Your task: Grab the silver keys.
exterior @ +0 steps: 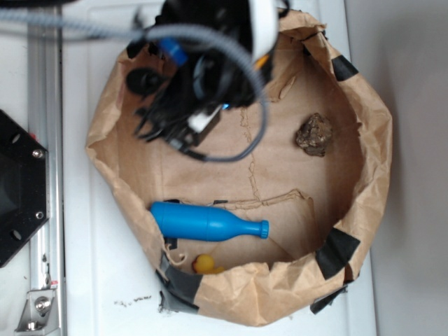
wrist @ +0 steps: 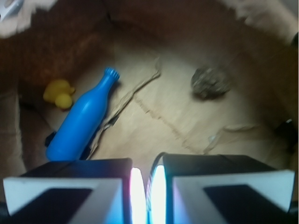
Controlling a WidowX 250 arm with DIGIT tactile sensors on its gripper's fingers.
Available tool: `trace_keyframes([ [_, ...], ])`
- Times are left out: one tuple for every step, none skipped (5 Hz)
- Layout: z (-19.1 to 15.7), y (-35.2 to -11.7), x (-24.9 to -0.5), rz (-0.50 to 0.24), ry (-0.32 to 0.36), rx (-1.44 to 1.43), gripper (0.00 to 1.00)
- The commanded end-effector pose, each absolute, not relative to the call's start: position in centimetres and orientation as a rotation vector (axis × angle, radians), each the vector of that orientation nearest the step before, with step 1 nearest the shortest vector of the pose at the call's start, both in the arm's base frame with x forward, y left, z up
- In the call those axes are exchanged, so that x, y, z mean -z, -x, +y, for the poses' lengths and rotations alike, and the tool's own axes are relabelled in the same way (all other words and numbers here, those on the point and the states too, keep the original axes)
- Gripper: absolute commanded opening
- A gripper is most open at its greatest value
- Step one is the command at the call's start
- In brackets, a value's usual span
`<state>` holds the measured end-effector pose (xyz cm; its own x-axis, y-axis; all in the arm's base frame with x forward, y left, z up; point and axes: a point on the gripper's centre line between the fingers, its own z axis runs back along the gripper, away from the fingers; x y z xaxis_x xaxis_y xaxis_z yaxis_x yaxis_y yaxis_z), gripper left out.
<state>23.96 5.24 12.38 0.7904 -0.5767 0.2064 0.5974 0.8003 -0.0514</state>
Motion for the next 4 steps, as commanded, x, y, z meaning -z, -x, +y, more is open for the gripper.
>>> trace_keyframes([
  [1.9, -25.2, -12.9, -0.132, -0.069, 0.582, 0.0],
  [1.0, -27.0, -12.3, -0.09, -0.08, 0.528, 0.0],
  [1.1, -27.3, -12.5, -0.095, -0.073, 0.522, 0.0],
  [1.5, -27.7, -12.5, -0.077, -0.064, 0.502, 0.0],
])
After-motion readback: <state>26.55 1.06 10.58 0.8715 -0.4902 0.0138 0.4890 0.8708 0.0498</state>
